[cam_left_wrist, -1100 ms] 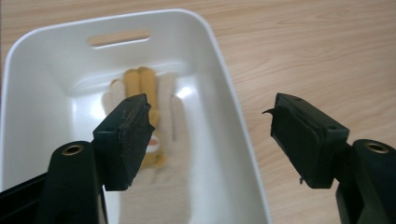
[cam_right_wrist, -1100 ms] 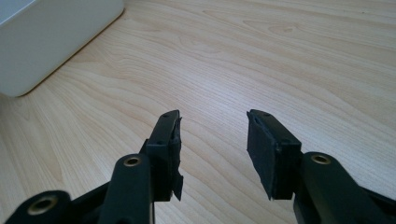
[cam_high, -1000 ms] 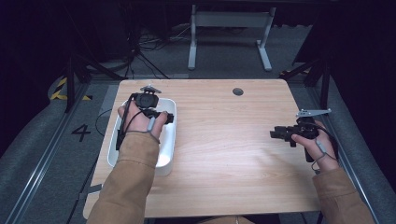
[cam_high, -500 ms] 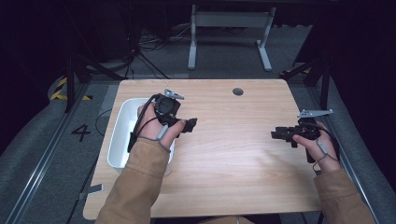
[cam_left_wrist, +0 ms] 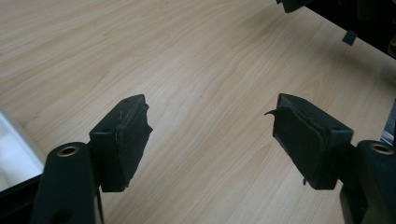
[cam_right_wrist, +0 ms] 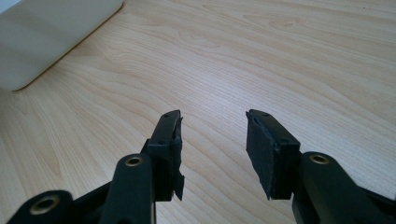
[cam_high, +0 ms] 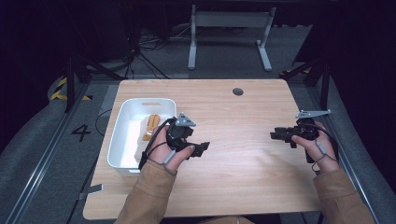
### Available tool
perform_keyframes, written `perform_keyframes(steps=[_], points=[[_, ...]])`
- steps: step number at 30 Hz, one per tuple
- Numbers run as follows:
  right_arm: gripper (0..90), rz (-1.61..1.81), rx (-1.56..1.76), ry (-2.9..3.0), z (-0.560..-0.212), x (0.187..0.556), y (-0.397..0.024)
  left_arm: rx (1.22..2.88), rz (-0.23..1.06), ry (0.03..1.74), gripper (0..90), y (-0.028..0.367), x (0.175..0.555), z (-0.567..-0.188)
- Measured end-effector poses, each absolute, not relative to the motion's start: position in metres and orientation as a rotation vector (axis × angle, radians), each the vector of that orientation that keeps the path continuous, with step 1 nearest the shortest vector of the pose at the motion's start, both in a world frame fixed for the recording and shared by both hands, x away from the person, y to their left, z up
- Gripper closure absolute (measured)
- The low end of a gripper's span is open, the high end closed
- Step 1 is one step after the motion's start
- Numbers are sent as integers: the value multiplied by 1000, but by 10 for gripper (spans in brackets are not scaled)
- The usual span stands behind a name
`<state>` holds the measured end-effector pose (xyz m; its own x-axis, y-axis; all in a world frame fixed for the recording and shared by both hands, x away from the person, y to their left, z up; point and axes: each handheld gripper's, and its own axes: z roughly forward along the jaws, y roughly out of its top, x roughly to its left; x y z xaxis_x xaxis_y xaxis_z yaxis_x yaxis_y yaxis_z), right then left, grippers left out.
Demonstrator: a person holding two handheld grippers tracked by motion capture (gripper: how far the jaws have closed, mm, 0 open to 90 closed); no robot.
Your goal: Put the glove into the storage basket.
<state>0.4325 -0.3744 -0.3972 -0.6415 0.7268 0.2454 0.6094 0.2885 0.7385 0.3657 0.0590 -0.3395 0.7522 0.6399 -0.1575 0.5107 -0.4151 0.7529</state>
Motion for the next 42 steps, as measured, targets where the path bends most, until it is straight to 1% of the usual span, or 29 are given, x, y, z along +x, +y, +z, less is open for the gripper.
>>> perform_keyframes(steps=[6,10,20,24,29,33,36,42], points=[[565,1279,1256,2412,-398,433,-374,2106,142,787,275,50,360,-360],[565,1276,1256,2417,-399,433,-373,2086,142,760,277,48,360,-373],[566,1282,1247,2426,-399,433,-372,2137,99,701,285,30,362,-403],[566,1281,1242,2428,-400,433,-372,2159,95,687,286,23,363,-420],[566,1279,1247,2430,-400,433,-372,2230,114,676,284,17,365,-442],[566,1275,1251,2432,-402,433,-371,2238,100,673,284,15,365,-451],[564,1265,1248,2445,-403,433,-369,2238,151,660,285,11,364,-459],[564,1257,1246,2450,-405,433,-368,2254,132,644,281,5,363,-469]])
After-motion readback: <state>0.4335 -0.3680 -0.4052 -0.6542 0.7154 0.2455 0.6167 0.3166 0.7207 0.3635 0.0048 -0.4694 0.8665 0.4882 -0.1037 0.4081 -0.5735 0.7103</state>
